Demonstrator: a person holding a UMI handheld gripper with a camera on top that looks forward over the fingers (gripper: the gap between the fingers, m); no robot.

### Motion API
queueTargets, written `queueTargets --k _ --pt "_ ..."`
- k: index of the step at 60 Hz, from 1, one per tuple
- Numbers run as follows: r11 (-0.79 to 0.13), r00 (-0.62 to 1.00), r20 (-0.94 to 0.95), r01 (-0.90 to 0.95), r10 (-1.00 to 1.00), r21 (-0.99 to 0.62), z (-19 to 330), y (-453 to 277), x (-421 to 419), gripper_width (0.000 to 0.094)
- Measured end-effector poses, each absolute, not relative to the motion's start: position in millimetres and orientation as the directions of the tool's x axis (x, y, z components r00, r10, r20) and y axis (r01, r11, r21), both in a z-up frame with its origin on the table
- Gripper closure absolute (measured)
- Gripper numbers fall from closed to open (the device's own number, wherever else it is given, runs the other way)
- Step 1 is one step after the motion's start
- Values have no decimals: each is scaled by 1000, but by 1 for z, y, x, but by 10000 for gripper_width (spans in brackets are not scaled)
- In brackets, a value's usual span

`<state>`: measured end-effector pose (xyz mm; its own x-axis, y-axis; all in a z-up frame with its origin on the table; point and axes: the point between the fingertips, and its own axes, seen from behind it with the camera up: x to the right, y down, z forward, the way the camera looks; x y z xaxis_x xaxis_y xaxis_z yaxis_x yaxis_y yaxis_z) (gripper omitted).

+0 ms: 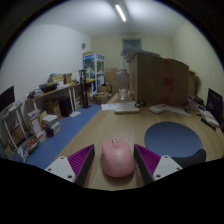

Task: Arrange mouse

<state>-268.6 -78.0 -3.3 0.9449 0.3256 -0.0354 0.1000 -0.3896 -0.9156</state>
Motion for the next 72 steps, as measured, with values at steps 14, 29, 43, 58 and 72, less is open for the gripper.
queueTargets --k 14,29,43,58,72 --pt "-298 968 79 150 238 -943 -4 -67 -268 472" --pt "-271 964 87 157 252 -950 23 -77 -263 569" --pt "-92 996 59 64 62 -994 159 -39 -138 574" --pt "-405 1000 26 27 8 -914 28 17 -61 560" --pt "-562 1000 -3 14 30 -827 -11 13 -66 414"
